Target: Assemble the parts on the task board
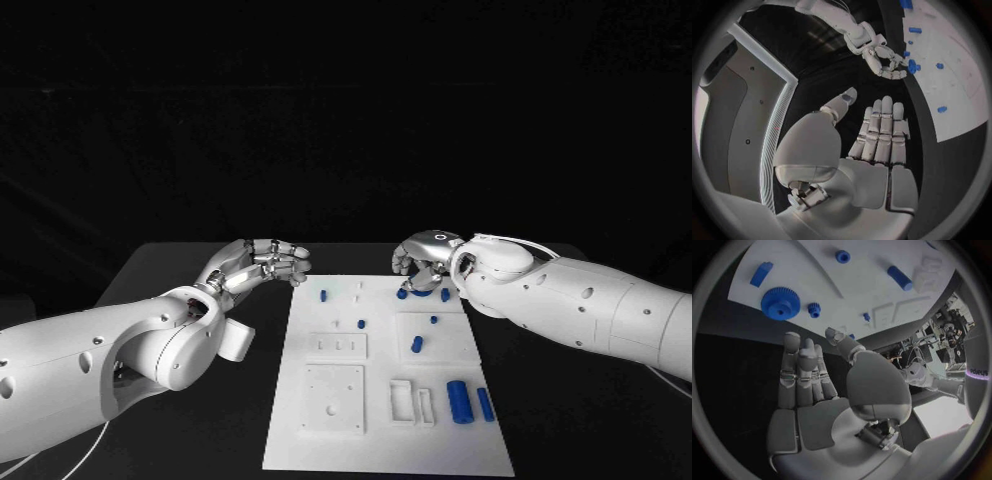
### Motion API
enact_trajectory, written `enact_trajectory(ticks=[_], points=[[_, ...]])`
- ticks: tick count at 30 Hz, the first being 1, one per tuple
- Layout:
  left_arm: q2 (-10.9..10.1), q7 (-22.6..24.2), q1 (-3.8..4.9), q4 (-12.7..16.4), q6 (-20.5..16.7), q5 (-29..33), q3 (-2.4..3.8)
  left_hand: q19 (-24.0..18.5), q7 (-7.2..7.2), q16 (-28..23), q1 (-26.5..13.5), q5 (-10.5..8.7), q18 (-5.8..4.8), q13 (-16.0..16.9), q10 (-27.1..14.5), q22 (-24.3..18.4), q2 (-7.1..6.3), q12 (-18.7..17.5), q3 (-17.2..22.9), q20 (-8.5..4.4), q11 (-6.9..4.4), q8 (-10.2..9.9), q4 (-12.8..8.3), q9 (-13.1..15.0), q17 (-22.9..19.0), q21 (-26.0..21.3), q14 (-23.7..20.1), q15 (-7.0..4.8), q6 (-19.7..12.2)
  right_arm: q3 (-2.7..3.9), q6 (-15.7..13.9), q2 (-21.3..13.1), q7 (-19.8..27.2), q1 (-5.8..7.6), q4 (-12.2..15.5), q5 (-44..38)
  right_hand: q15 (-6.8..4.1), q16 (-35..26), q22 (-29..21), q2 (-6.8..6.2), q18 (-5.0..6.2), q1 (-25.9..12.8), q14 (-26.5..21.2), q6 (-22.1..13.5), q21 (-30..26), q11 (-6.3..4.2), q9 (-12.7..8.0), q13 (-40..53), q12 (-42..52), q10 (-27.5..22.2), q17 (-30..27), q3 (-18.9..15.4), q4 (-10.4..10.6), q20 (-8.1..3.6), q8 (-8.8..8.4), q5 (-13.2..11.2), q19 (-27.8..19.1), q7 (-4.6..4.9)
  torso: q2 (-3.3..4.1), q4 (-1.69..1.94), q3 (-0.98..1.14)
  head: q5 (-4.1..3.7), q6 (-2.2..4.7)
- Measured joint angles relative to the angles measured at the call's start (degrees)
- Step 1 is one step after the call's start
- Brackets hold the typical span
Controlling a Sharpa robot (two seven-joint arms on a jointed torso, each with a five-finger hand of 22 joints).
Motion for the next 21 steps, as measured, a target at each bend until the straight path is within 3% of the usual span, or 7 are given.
enact_trajectory(ticks=[4, 21], points=[[-0.01, 0.0, 0.11, -0.01, -0.04, 0.04, 0.77, 0.0, 0.0, 0.0, -0.22, 0.0, -0.03, -0.05, 0.0, 0.02, 0.22, 0.0, 0.15, 0.0, 0.0, 0.0, -0.15, -0.03, 0.0, 0.0, 0.0, 0.0, 0.0, 0.0, 0.06, 0.03, -0.03, -0.4, -0.26, -0.24, 0.03, 0.0, 0.0, -0.22, 0.0, 0.22, -0.02, -0.01, 0.0, 0.2, 0.0, -0.1, -0.22, -0.2, 0.0, 0.0, 0.0, 0.0, 0.0, 0.0, 0.0, -0.01, 0.4, 0.0, 0.07, 0.08, 0.17], [0.05, -0.15, 0.13, -0.06, -0.05, 0.28, 0.77, 0.0, 0.0, 0.0, -0.75, 0.0, -0.18, -0.1, 0.0, 0.07, 0.16, 0.0, 0.3, 0.0, 0.0, 0.0, -0.3, -0.16, 0.01, 0.0, 0.0, 0.0, 0.0, -0.01, 0.22, 0.54, -0.44, -1.23, -1.44, -1.16, 0.18, 0.27, -0.01, -0.22, -0.01, 0.22, -0.18, -0.02, 0.0, 0.4, -0.05, -0.29, -0.56, -0.41, -0.01, 0.0, 0.0, 0.0, -0.23, 0.0, 0.01, -0.02, 1.86, 0.07, 0.28, 0.11, 0.9]])
